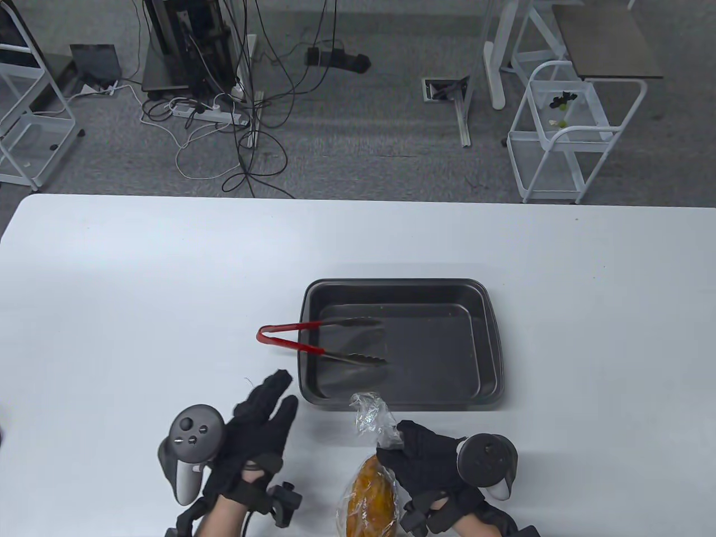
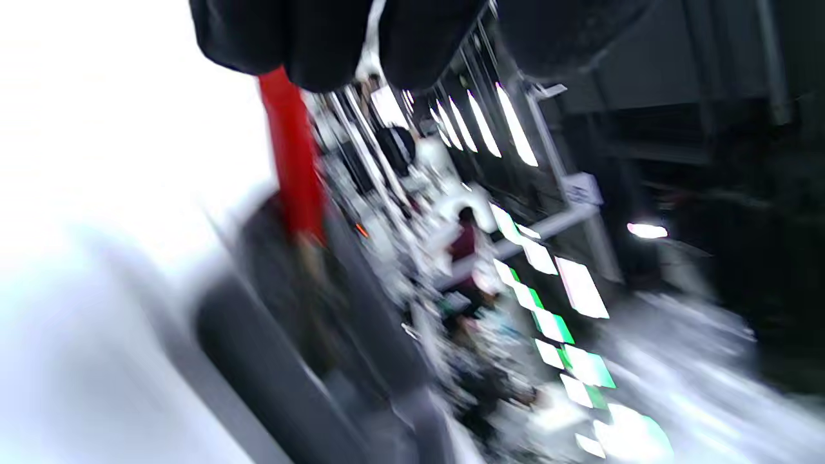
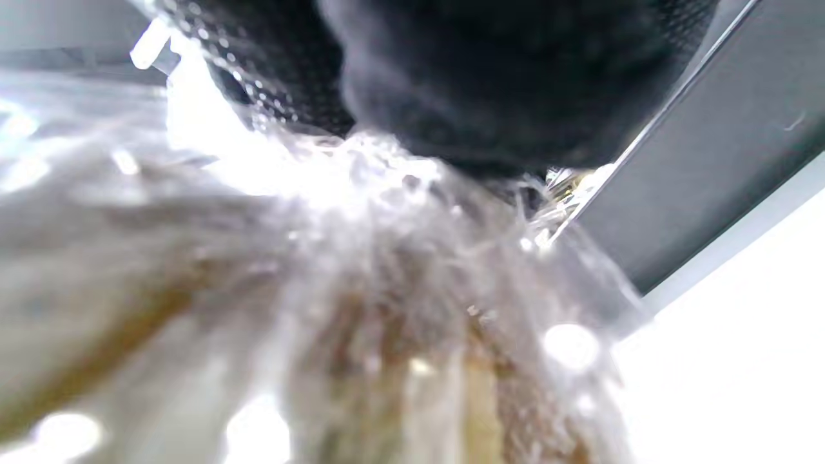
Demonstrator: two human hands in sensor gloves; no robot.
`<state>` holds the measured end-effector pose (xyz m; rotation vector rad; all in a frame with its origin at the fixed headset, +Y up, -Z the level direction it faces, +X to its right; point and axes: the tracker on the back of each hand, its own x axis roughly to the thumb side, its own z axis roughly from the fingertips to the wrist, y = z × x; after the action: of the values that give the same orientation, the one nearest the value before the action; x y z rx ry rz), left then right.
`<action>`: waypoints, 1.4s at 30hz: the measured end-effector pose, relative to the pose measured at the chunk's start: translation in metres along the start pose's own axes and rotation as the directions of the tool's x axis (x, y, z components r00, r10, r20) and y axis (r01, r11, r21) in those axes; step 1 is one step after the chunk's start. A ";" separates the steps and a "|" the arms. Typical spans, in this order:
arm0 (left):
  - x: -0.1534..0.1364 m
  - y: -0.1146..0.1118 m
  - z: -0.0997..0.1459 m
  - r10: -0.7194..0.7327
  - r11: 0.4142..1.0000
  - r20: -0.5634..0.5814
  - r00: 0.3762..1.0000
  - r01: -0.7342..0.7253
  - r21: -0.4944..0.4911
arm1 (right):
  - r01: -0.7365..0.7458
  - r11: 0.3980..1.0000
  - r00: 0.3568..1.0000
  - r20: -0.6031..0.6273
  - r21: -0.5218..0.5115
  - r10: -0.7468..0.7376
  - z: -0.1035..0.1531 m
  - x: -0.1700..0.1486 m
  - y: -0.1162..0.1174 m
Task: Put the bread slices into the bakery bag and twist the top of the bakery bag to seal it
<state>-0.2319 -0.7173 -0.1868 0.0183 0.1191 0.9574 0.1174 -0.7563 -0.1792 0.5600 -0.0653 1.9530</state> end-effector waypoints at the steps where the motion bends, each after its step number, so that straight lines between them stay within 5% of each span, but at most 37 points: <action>1: -0.008 0.010 -0.006 -0.174 0.983 -0.059 0.983 0.177 0.049 | -0.003 1.000 1.000 -0.005 -0.001 0.003 0.000 0.000 0.000; 3: -0.018 0.017 -0.014 -0.441 0.893 -0.116 0.890 0.448 0.045 | -0.008 1.000 1.000 -0.004 0.000 0.008 0.000 0.000 0.001; 5: -0.028 0.013 -0.025 -0.691 0.718 -0.140 0.709 0.696 -0.012 | -0.019 1.000 1.000 0.000 0.009 0.019 -0.001 0.000 0.002; 8: -0.035 -0.005 -0.038 -0.837 0.546 -0.076 0.542 0.835 -0.063 | -0.023 1.000 1.000 -0.003 0.010 0.023 -0.001 -0.001 0.002; 16: -0.036 -0.043 -0.060 -0.865 0.501 -0.014 0.502 0.860 -0.096 | -0.043 0.999 0.999 0.000 -0.010 0.043 -0.001 -0.001 0.001; 21: -0.034 -0.062 -0.067 -0.902 0.422 -0.123 0.414 0.906 -0.038 | -0.049 0.999 0.999 -0.011 -0.011 0.049 -0.003 -0.003 0.002; 23: -0.033 -0.068 -0.070 -0.916 0.387 -0.150 0.371 0.918 -0.091 | -0.050 0.999 0.999 -0.009 -0.014 0.050 -0.002 -0.002 0.002; 32: -0.039 -0.063 -0.074 -0.856 0.510 -0.162 0.491 0.852 -0.114 | -0.067 0.997 0.998 0.002 -0.025 0.068 -0.001 0.000 0.001; 35: -0.037 -0.051 -0.065 -0.752 0.656 -0.146 0.643 0.752 -0.065 | -0.072 0.997 0.997 0.007 -0.025 0.072 -0.001 0.001 0.002; 39: -0.023 -0.032 -0.048 -0.414 0.908 -0.107 0.904 0.403 -0.116 | -0.073 0.997 0.997 0.005 -0.010 0.073 -0.001 0.001 0.003; 42: -0.010 -0.025 -0.036 -0.207 0.960 -0.063 0.976 0.190 -0.207 | -0.072 0.997 0.997 0.005 -0.008 0.072 -0.001 0.002 0.004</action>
<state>-0.2216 -0.7409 -0.2238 -0.2167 0.1001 0.7651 0.1132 -0.7563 -0.1785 0.5640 -0.0977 2.0208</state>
